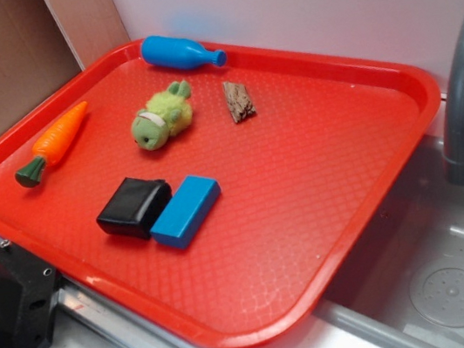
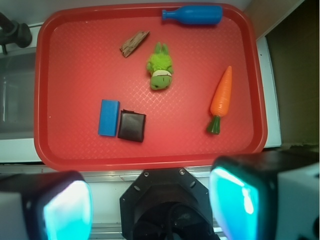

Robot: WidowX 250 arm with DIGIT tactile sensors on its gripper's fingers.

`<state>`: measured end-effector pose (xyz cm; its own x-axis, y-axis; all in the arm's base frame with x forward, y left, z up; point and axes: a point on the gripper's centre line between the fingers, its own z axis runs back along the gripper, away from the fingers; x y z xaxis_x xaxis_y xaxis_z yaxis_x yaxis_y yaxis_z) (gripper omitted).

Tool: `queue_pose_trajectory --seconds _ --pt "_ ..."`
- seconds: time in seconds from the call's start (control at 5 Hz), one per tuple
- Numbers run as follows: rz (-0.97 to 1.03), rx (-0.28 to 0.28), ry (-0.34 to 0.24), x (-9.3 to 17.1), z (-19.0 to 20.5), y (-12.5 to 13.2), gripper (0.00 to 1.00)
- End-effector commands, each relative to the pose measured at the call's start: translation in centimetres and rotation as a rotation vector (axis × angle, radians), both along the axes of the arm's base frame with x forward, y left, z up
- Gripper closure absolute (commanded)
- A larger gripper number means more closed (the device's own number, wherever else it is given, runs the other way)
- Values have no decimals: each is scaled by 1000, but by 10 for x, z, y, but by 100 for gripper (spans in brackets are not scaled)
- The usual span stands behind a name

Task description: Grab the wood chip.

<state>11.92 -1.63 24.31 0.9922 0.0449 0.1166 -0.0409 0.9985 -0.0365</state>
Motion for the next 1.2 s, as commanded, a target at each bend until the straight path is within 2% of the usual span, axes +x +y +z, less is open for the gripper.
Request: queue_pose_trajectory --seconds 0.0,0.2,0.4,0.6,1.0 --pt "0 0 0 0 0 0 0" --pt "232 -84 120 40 -50 37 0" --pt "441 -20 35 84 -94 41 0" --pt "518 -88 -40 136 -114 36 0" --pt "518 -88 -40 136 -114 36 0"
